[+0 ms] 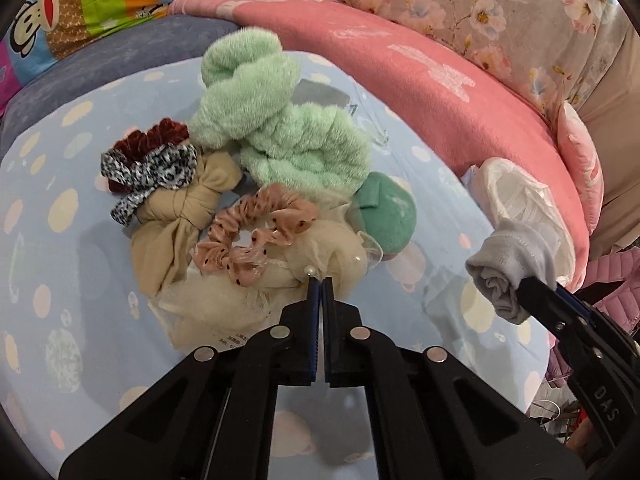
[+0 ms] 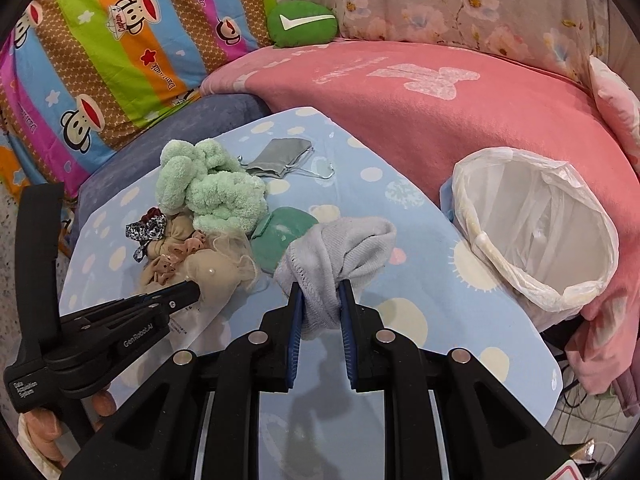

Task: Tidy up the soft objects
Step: 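Carry the white sock with the right tool over the bin, then open the right tool to drop the sock into the bin, then move the left tool to the brown scrunchie and close on it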

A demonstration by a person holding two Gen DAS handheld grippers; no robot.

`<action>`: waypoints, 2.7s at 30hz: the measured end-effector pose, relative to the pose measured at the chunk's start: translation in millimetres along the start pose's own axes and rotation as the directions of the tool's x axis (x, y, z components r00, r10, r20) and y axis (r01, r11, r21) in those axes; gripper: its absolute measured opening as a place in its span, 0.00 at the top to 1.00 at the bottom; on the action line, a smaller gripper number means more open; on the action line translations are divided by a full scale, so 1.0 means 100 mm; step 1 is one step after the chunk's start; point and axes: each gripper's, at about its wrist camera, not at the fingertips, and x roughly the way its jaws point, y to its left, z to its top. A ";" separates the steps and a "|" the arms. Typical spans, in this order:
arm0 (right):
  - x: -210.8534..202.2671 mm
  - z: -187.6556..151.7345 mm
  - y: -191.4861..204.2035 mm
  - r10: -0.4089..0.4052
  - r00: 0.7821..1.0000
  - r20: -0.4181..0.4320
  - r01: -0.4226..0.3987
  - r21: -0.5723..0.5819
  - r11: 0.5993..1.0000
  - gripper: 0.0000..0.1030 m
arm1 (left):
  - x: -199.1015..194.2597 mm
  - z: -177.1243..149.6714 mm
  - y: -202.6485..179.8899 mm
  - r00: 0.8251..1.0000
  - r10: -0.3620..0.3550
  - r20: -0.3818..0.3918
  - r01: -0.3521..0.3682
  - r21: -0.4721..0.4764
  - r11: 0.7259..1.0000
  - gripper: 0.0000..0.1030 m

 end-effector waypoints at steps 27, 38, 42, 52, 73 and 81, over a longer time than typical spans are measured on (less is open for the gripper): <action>-0.90 0.97 -1.02 -0.074 0.974 0.212 0.058 0.082 0.995 0.83 | -0.79 1.06 -1.79 0.948 -0.253 0.195 0.206 0.233 0.950 0.99; -0.64 0.97 -1.91 -0.173 0.975 0.137 0.145 0.192 0.971 0.83 | -0.18 1.18 -2.53 0.934 -0.353 0.049 0.327 0.280 0.903 0.99; -0.50 0.95 -2.13 -0.195 0.975 0.102 0.169 0.225 0.960 0.76 | 0.01 1.17 -2.70 0.928 -0.372 0.031 0.345 0.307 0.887 0.98; -0.38 0.93 -2.18 -0.230 0.969 0.094 0.204 0.226 0.953 0.52 | 0.15 1.20 -2.58 0.957 -0.278 0.082 0.248 0.268 0.931 0.59; -0.50 0.75 -1.02 -0.108 0.986 0.124 0.100 0.070 0.993 0.44 | -0.37 0.83 -1.17 0.984 -0.052 0.173 0.034 0.104 0.994 0.35; -0.40 0.57 -0.47 -0.055 0.994 0.099 0.056 0.000 0.998 0.43 | -0.48 0.46 -0.29 0.988 0.075 0.137 -0.079 0.024 0.997 0.35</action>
